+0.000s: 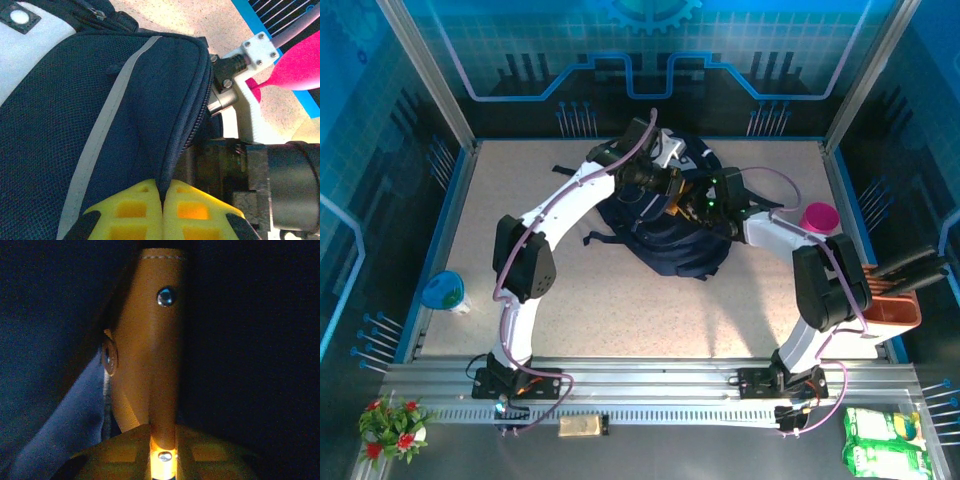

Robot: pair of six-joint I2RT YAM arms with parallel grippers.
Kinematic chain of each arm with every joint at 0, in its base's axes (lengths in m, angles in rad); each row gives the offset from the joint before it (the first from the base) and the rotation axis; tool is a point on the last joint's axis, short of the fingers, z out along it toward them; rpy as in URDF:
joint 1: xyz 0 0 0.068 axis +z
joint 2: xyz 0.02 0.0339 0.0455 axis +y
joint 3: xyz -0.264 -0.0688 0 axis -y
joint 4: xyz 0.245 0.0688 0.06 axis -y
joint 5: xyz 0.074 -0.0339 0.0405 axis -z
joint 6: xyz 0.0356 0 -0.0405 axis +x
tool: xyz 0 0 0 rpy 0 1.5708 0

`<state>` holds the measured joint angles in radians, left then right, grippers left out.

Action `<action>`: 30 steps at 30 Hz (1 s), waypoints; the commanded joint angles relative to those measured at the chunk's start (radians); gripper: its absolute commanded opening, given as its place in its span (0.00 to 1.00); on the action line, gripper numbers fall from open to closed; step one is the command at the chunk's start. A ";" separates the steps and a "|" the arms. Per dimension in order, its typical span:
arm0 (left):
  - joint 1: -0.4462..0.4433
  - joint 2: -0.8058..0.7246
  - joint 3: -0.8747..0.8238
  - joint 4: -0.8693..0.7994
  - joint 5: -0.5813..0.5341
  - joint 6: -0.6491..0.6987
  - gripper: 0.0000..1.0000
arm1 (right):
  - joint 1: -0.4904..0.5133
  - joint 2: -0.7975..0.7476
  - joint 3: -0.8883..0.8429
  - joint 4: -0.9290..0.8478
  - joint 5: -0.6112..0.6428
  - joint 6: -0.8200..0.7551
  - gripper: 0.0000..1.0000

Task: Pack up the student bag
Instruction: Close the student bag at the top-center of the table, then rotate the student bag at the top-center of the table.

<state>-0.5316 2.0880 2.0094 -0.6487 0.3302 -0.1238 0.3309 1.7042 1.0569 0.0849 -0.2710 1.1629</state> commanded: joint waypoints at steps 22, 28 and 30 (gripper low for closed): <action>0.242 -0.266 -0.555 0.263 0.033 -0.411 0.61 | -0.055 -0.505 -0.244 -0.316 0.342 -0.204 0.76; 0.268 -0.200 -0.566 0.293 0.110 -0.449 0.56 | -0.038 -0.463 -0.226 -0.272 0.293 -0.215 0.78; 0.269 -0.168 -0.540 0.281 0.117 -0.453 0.54 | -0.036 -0.444 -0.225 -0.254 0.266 -0.214 0.78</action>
<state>-0.2646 1.8751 1.4349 -0.3893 0.3923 -0.5438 0.2832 1.2415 0.8013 -0.1905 0.0284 0.9707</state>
